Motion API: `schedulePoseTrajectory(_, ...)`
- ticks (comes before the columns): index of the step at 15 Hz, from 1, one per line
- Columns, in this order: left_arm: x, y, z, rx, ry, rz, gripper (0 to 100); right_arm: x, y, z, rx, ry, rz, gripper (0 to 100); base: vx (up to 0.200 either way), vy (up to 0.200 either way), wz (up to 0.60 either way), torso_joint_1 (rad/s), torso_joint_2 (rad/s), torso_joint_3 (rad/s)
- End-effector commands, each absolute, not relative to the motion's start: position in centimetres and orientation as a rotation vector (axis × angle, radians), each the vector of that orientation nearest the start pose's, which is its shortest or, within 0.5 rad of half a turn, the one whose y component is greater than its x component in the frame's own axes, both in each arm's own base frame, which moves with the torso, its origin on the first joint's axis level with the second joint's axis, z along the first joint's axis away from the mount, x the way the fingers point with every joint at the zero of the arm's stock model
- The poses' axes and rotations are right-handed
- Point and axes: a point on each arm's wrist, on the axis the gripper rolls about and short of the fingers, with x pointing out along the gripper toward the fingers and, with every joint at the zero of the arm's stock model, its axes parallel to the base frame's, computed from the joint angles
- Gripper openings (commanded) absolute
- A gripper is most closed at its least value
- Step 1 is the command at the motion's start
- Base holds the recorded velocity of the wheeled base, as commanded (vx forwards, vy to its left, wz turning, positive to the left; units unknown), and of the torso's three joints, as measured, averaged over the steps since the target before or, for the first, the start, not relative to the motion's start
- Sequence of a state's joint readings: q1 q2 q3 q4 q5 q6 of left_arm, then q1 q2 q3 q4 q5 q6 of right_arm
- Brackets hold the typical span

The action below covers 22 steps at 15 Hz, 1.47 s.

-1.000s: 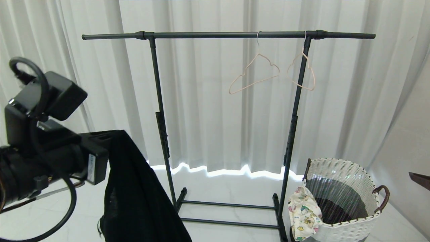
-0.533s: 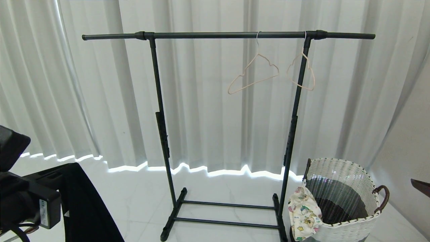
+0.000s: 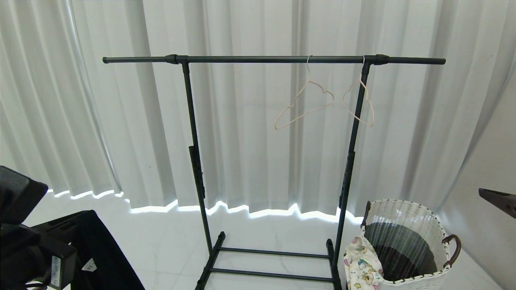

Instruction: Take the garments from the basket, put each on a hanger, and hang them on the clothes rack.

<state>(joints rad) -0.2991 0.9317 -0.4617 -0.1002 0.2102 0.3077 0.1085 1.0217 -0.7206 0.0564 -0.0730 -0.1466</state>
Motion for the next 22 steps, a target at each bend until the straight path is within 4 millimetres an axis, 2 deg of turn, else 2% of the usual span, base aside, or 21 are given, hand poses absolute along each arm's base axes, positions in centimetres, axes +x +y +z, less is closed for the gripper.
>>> schedulePoseTrajectory(1,10.4,-2.7,19.3,0.393,0.343,-0.139,0,13.8,1.4,23.9,-0.171,0.365,0.071,100,0.000,0.000,0.00,0.173,-0.45,-0.286)
schedulePoseTrajectory(4,10.6,-2.2,19.3,0.389,0.353,-0.087,0,15.2,1.5,24.5,-0.153,0.349,0.064,100,0.000,0.000,0.00,0.183,-0.47,-0.281)
schedulePoseTrajectory(7,11.4,-1.8,20.3,0.376,0.345,-0.038,0,15.9,1.6,25.0,-0.154,0.341,0.066,100,0.000,0.000,0.00,0.203,-0.48,-0.282)
schedulePoseTrajectory(12,11.4,-1.8,20.3,0.378,0.342,-0.038,0,17.3,1.7,25.6,-0.107,0.344,0.059,100,0.000,0.000,0.00,0.219,-0.50,-0.279)
schedulePoseTrajectory(19,11.4,-1.9,20.6,0.380,0.331,-0.040,0,17.5,1.8,25.5,-0.106,0.339,0.056,100,0.000,0.000,0.00,0.247,-0.53,-0.289)
schedulePoseTrajectory(22,11.4,-1.9,20.6,0.378,0.330,-0.039,0,18.3,1.9,25.6,-0.104,0.295,0.056,100,0.000,0.000,0.00,0.183,-0.38,-0.204)
